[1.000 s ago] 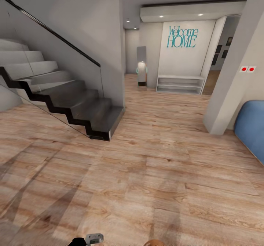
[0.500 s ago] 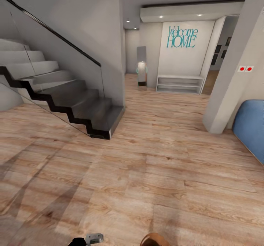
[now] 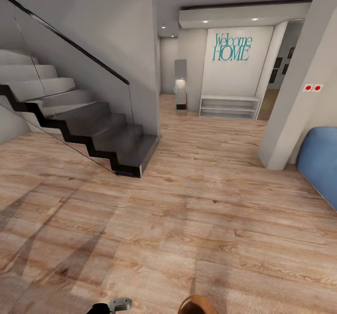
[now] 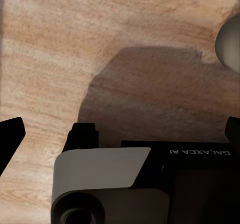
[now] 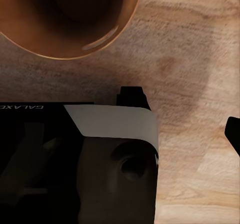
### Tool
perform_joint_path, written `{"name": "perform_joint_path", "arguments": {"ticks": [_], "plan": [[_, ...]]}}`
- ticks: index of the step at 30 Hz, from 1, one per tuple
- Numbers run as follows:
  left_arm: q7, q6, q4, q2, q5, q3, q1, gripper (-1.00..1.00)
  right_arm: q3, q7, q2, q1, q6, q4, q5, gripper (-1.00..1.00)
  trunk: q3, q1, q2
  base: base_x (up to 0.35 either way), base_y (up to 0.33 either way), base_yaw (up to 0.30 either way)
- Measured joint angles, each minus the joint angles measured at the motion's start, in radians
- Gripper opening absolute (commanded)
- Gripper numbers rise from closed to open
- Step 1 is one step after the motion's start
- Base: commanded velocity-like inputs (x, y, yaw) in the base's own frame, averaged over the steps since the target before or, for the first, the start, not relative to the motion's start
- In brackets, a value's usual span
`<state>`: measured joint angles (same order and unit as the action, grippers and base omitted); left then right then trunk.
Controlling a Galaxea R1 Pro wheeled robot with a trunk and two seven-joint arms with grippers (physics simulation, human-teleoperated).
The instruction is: Put the three can of soda from the living room inside the tash can in the kitchen.
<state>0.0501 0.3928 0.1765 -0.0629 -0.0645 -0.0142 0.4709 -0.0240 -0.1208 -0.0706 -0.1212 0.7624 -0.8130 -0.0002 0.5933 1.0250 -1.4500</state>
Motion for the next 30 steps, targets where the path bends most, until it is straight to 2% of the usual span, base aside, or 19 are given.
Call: {"name": "perform_joint_path", "arguments": {"ticks": [30], "plan": [[0.001, 0.0, 0.001, -0.001, 0.0, -0.001, 0.0, 1.0, 0.0, -0.002, 0.0, 0.0, 0.0, 0.0, -0.001, 1.0, 0.0, 0.0, 0.0, -0.001, 0.0, 0.0]]}}
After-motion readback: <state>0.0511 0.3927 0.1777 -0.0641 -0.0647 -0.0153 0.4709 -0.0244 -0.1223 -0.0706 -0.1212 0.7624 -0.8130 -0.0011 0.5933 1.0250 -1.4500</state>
